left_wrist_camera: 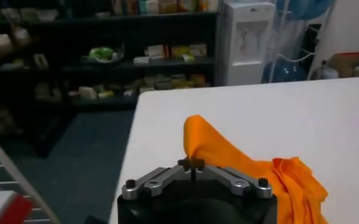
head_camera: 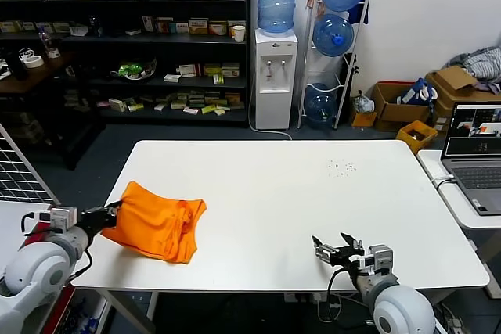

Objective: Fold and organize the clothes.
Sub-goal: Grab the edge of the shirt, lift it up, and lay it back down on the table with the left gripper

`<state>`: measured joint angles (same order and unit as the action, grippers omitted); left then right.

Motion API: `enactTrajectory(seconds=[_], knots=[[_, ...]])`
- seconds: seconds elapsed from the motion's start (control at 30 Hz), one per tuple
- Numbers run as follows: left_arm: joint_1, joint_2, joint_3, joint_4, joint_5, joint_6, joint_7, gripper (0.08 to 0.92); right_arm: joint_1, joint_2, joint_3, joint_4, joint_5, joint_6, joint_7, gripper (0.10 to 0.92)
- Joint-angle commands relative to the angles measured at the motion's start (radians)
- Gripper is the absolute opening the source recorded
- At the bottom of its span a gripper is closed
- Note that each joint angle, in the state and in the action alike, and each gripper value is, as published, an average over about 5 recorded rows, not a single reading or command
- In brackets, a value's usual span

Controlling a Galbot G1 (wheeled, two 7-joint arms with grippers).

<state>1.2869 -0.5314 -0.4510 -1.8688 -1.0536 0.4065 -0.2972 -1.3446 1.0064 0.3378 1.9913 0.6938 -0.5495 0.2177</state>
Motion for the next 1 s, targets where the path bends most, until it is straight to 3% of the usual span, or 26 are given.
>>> enactTrajectory(seconds=[0.03, 0.33, 0.43, 0.53, 0.63, 0.73, 0.83, 1.0], knots=[[0.116, 0.108, -0.202, 0.072, -0.044, 0.017, -0.049, 0.09, 0.03, 0.0, -0.02, -0.019, -0.003, 0.01, -0.002, 0.823], [0.144, 0.169, -0.239, 0.141, -0.06, 0.014, -0.059, 0.09, 0.02, 0.009, -0.02, -0.02, -0.017, 0.015, -0.001, 0.823], [0.134, 0.157, -0.215, 0.078, -0.105, 0.019, -0.09, 0.09, 0.015, 0.014, -0.018, -0.019, -0.026, 0.015, 0.0, 0.823], [0.094, 0.099, -0.134, -0.072, -0.212, 0.036, -0.179, 0.09, 0.009, 0.025, -0.015, -0.02, -0.038, 0.013, 0.004, 0.823], [-0.049, 0.008, 0.081, -0.231, -0.36, 0.05, -0.309, 0.09, -0.004, 0.039, -0.007, -0.02, -0.052, 0.008, 0.012, 0.823], [-0.339, -0.138, 0.411, -0.294, -0.517, 0.051, -0.463, 0.09, -0.03, 0.055, 0.009, -0.014, -0.065, -0.002, 0.022, 0.823], [-0.584, -0.34, 0.656, -0.219, -0.611, 0.047, -0.571, 0.09, -0.06, 0.069, 0.029, -0.001, -0.072, -0.012, 0.032, 0.823], [-0.798, -0.62, 0.799, 0.02, -0.622, 0.045, -0.602, 0.09, -0.098, 0.079, 0.065, 0.02, -0.073, -0.023, 0.043, 0.823]])
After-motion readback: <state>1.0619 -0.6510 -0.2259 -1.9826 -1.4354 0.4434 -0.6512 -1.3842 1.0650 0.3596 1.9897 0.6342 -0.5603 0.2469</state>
